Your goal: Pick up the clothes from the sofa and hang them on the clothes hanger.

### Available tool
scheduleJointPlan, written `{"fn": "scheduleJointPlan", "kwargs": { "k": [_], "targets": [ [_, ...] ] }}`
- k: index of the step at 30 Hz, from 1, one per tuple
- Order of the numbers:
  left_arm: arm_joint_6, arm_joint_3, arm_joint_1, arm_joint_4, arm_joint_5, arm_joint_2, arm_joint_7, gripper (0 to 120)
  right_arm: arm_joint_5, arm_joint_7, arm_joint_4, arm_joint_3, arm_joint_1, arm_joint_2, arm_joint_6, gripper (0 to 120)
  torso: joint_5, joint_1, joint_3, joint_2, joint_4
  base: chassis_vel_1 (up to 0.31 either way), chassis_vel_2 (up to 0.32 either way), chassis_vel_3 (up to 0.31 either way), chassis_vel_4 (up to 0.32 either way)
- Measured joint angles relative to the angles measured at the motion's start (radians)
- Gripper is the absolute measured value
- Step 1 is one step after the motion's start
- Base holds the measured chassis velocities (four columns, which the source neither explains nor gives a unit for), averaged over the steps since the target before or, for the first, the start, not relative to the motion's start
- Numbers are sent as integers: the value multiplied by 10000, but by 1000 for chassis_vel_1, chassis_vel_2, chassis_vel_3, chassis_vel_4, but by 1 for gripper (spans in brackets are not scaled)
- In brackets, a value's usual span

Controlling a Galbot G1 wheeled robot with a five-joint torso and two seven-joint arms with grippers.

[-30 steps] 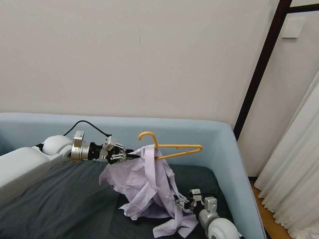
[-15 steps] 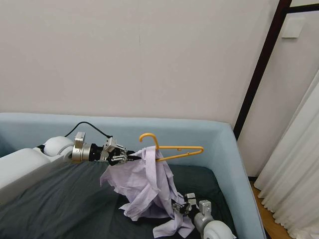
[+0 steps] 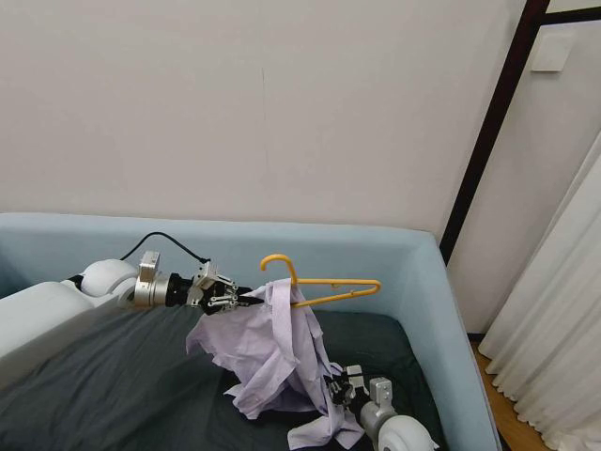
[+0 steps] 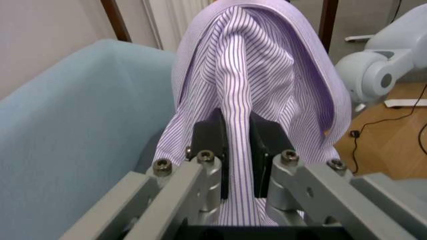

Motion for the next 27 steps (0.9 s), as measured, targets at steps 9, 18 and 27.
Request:
{"fn": "scheduleJointPlan", "kwargs": {
  "k": [9, 18, 27],
  "targets": [
    [-99, -252, 245, 169, 42, 83, 125, 8, 289, 151, 308, 360, 0, -191, 65, 0, 1, 0, 0, 0, 0, 0, 0, 0, 0],
    [-282, -601, 495, 475, 100, 192, 352, 8, 1301, 544, 1545, 1127, 247, -1058, -387, 0, 0, 0, 0, 0, 0, 0, 0, 0, 0],
    [-374, -1077, 691, 463, 371, 221, 694, 8, 2148, 1045, 2840, 1706, 723, -2074, -903, 0, 1, 0, 0, 0, 0, 0, 0, 0, 0]
  ]
}}
